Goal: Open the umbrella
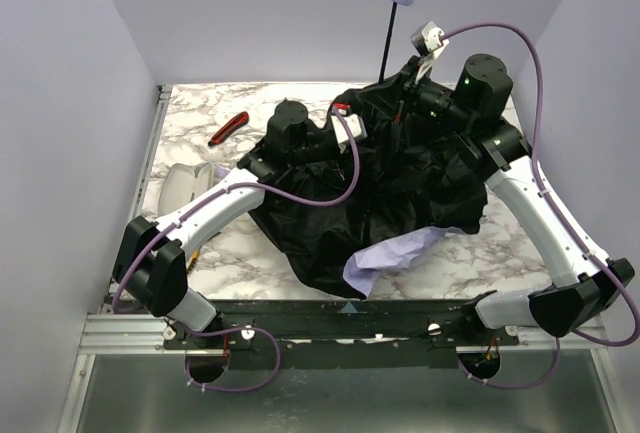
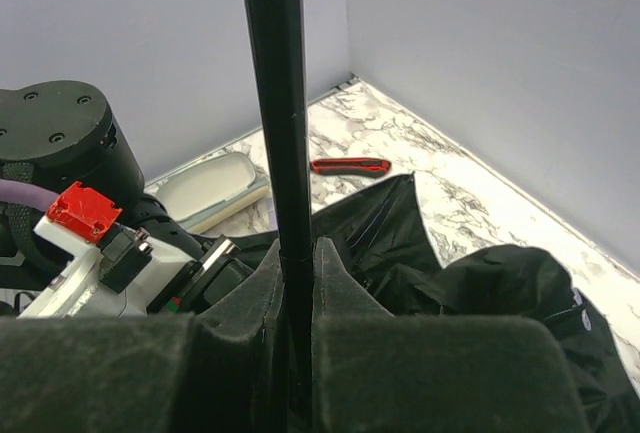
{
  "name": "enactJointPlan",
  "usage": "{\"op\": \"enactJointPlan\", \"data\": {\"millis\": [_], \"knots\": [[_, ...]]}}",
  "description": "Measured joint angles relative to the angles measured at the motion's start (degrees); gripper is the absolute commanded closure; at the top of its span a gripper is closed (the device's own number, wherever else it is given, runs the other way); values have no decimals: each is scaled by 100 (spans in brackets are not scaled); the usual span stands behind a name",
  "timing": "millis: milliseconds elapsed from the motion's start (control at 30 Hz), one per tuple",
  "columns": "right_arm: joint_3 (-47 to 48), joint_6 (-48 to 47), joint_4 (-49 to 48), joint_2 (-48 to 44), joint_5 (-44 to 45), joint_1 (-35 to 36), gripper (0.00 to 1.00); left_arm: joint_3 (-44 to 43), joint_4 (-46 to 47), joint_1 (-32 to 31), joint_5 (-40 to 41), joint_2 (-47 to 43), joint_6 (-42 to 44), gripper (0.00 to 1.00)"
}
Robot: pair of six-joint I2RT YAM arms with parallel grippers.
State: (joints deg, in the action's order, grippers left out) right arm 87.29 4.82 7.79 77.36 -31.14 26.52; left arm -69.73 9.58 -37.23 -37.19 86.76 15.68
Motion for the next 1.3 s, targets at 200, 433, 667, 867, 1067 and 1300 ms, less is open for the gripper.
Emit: {"op": "enactJointPlan", "data": {"millis": [200, 433, 667, 867, 1067, 1300], "knots": [[74, -70, 146, 15, 116, -24, 100, -114, 33, 4, -4, 153, 61, 58], [256, -118, 262, 177, 236, -39, 100, -254, 15, 87, -4, 323, 109, 58], [492, -203, 358, 236, 352, -42, 100, -385, -138, 125, -4, 463, 197, 56], [678, -236, 422, 238, 363, -50, 100, -404, -468, 166, -31, 680, 295, 64], [671, -258, 382, 238, 374, -74, 100, -455, -560, 269, -61, 688, 273, 72], [92, -142, -122, -9, 188, -76, 100, -444, -789, 313, -116, 577, 7, 100]]}}
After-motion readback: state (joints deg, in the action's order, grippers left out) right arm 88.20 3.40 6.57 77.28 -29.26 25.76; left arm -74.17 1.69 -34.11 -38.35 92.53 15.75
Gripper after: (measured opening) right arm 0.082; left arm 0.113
